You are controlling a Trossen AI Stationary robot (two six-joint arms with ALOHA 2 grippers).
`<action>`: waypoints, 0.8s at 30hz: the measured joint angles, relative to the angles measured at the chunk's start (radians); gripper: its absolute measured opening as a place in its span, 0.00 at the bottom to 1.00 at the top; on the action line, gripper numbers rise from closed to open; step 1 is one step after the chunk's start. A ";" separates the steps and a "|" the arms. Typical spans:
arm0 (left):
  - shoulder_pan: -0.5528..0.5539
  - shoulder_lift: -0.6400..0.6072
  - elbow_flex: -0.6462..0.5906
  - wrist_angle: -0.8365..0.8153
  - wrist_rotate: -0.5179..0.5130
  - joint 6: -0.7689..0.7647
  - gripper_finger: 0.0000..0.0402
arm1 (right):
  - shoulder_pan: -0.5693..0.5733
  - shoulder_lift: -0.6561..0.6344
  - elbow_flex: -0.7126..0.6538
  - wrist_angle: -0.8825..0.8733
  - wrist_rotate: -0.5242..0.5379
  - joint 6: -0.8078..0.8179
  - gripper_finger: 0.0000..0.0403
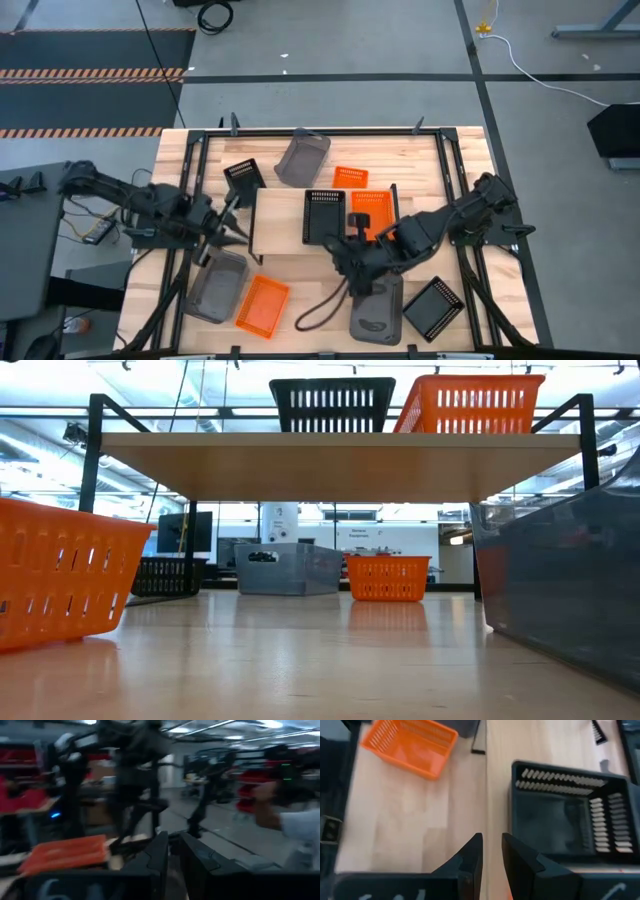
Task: Stack baskets on shelf by color
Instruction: Put the bottom left transparent black bin on the shelf
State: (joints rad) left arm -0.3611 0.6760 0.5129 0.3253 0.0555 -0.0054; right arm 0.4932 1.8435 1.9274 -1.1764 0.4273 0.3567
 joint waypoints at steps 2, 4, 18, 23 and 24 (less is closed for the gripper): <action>-0.056 0.048 0.003 0.034 -0.039 0.027 0.13 | 0.007 0.000 0.000 -0.045 0.029 0.034 0.19; -0.107 0.099 0.035 0.013 -0.114 0.044 0.13 | 0.011 0.000 0.000 -0.096 0.050 0.083 0.19; -0.340 0.506 0.671 -0.934 -0.576 -0.188 0.13 | 0.094 -0.101 -0.001 -0.282 0.299 0.222 0.19; -0.393 0.605 0.794 -1.293 -0.525 -0.426 0.13 | 0.129 -0.143 -0.001 -0.333 0.361 0.264 0.19; -0.404 0.618 0.800 -1.340 -0.508 -0.456 0.13 | 0.135 -0.146 -0.001 -0.345 0.371 0.272 0.19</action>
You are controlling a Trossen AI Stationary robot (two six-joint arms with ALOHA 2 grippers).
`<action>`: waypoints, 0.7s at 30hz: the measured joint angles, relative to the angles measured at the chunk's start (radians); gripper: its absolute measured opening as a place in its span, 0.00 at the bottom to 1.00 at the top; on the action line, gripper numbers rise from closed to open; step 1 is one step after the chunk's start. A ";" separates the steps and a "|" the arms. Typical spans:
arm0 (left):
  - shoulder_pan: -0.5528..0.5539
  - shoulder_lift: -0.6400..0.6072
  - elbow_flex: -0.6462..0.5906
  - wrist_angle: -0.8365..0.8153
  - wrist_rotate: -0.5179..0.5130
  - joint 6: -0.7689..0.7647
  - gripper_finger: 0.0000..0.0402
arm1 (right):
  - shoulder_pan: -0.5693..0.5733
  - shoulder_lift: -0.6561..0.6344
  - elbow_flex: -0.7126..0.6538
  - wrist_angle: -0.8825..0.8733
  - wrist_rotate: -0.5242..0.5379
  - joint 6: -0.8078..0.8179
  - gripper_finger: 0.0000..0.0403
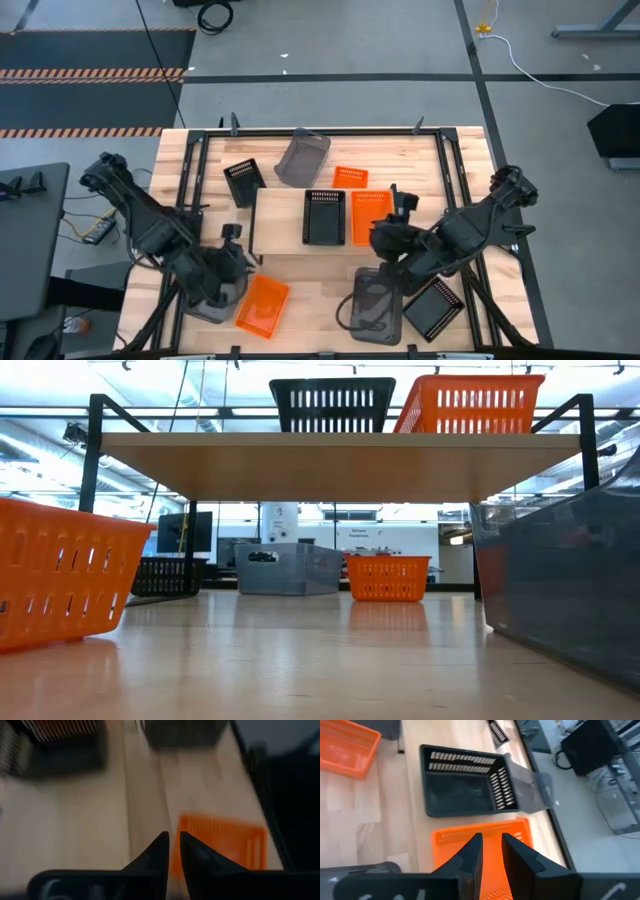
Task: Stack baskets on shelf by color
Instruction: Put the bottom left transparent black bin on the shelf
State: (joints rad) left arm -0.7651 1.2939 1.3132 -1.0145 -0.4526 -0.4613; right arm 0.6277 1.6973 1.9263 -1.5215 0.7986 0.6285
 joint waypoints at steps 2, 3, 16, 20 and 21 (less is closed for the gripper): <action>-0.025 0.023 0.001 -0.066 0.035 -0.061 0.13 | 0.006 -0.001 0.000 -0.027 0.013 0.015 0.19; -0.038 0.034 0.001 -0.091 0.057 -0.090 0.13 | 0.009 0.000 0.000 -0.042 0.016 0.025 0.19; -0.216 0.187 0.001 -0.136 0.385 -0.285 0.13 | 0.012 -0.014 -0.109 -0.047 0.023 0.084 0.19; -0.257 0.242 0.001 -0.117 0.413 -0.369 0.13 | 0.012 -0.014 -0.146 -0.050 0.020 0.125 0.19; -0.266 0.256 0.001 -0.106 0.413 -0.387 0.13 | 0.012 -0.014 -0.151 -0.049 0.020 0.133 0.19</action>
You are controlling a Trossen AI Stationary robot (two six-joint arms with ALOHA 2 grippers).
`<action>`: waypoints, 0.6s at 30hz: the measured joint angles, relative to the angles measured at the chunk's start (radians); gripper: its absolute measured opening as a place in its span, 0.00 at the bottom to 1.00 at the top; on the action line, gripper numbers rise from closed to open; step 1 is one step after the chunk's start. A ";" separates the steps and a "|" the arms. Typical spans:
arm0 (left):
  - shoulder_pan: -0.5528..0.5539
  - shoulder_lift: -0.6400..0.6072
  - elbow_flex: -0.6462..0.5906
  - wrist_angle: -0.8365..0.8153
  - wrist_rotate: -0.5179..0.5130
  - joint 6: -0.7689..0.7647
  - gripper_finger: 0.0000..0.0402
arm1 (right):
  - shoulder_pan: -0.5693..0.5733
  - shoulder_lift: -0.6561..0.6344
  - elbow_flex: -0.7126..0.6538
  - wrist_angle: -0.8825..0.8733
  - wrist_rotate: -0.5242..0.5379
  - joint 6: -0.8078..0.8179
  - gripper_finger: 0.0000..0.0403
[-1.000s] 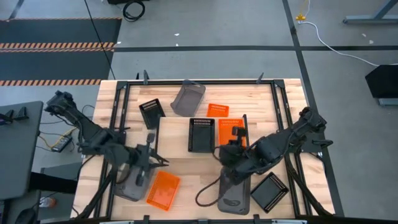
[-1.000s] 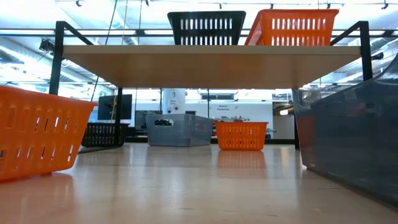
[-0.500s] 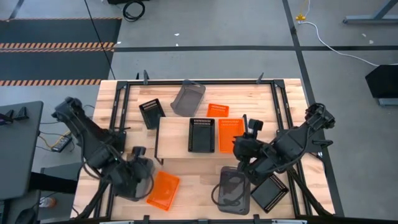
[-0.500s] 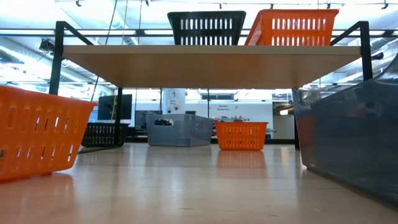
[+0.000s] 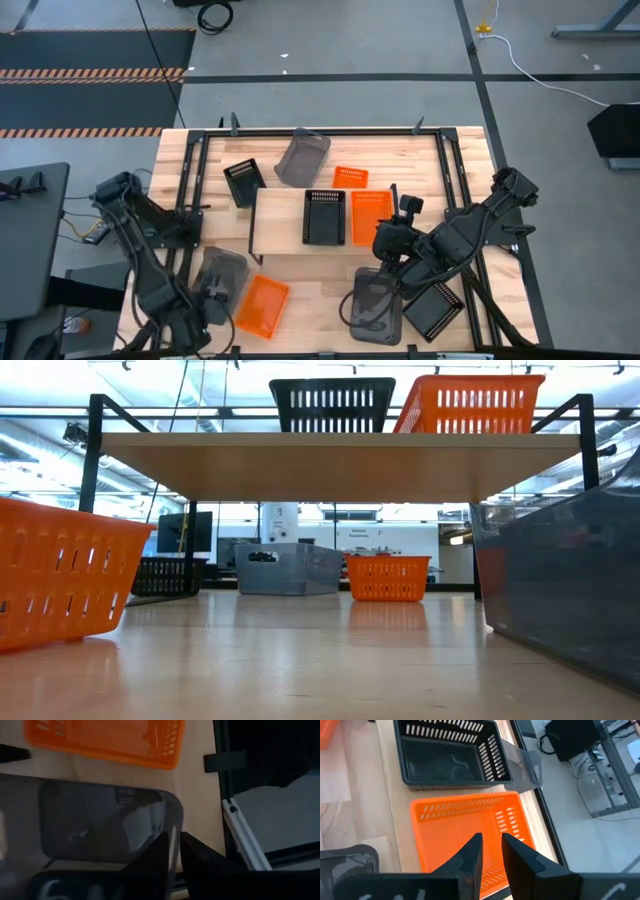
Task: Stack baskets on shelf by color
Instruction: Put the bottom left transparent black bin on the shelf
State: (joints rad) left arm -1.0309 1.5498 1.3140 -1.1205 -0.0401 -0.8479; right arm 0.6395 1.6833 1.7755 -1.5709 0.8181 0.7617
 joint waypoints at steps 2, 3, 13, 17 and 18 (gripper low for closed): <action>-0.019 0.029 0.000 0.031 0.001 -0.018 0.13 | 0.000 0.000 -0.007 -0.001 0.000 0.012 0.19; -0.027 0.043 0.000 0.046 0.001 -0.020 0.13 | 0.001 0.000 -0.011 0.000 0.000 0.019 0.19; -0.079 0.144 0.000 -0.009 0.000 -0.039 0.35 | 0.001 0.000 -0.013 0.004 -0.002 0.029 0.19; -0.084 0.146 0.000 -0.010 -0.008 -0.086 0.47 | 0.001 0.000 -0.013 0.006 -0.002 0.029 0.19; -0.087 0.146 0.000 -0.011 -0.012 -0.092 0.49 | 0.001 0.000 -0.013 0.006 -0.002 0.029 0.19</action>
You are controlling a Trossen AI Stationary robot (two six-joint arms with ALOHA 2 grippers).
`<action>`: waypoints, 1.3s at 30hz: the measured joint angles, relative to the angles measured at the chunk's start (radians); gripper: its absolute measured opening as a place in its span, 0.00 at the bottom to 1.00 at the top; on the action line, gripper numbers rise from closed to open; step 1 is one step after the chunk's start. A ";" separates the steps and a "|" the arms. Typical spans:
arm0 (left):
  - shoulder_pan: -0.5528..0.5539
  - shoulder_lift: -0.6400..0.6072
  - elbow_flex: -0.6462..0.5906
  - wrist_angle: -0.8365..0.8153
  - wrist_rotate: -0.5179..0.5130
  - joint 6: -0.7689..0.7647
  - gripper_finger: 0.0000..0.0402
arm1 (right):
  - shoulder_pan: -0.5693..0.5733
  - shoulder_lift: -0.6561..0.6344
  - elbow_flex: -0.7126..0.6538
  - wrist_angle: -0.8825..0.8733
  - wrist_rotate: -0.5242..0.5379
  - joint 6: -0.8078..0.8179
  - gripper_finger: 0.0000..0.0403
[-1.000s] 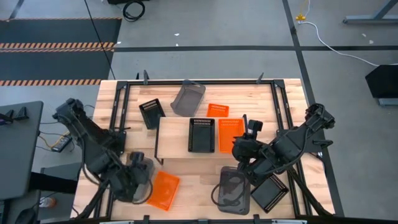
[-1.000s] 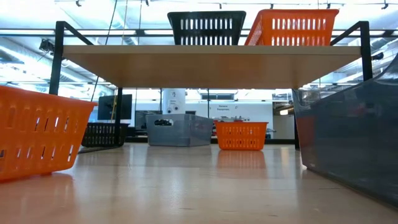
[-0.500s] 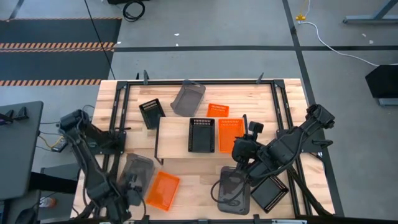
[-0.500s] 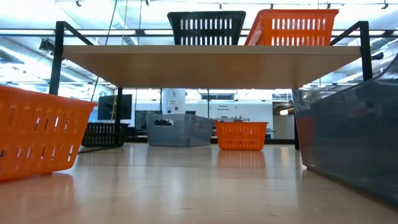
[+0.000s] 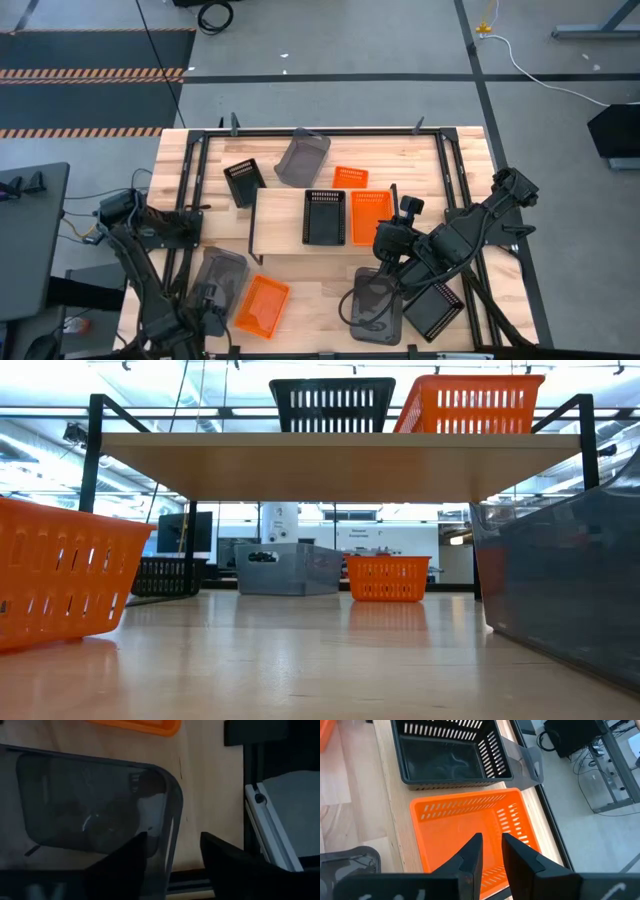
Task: Stack baskets on shelf by color
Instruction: Put the bottom left transparent black bin on the shelf
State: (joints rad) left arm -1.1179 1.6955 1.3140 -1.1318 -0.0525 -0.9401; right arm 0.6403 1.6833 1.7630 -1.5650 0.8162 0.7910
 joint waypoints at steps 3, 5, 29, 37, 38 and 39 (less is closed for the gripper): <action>-0.015 0.000 -0.017 0.016 -0.005 -0.027 0.54 | 0.000 0.000 0.000 0.000 0.000 0.000 0.19; -0.028 0.000 -0.049 0.024 0.004 -0.055 0.55 | 0.000 0.000 0.000 0.000 0.000 0.003 0.19; -0.038 0.000 -0.330 0.302 0.075 -0.119 0.07 | 0.000 0.000 0.000 0.019 -0.006 0.000 0.19; 0.000 0.000 -0.246 0.200 0.082 -0.108 0.02 | 0.000 0.000 0.000 0.019 -0.006 -0.004 0.19; 0.004 0.000 -0.225 0.169 0.090 -0.101 0.02 | 0.000 0.000 0.000 0.019 -0.006 -0.005 0.19; 0.007 0.000 -0.200 0.133 0.091 -0.099 0.02 | 0.000 0.000 0.000 0.019 -0.006 -0.006 0.19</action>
State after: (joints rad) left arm -1.1106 1.6955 1.1137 -0.9990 0.0381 -1.0395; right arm 0.6403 1.6833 1.7626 -1.5463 0.8097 0.7853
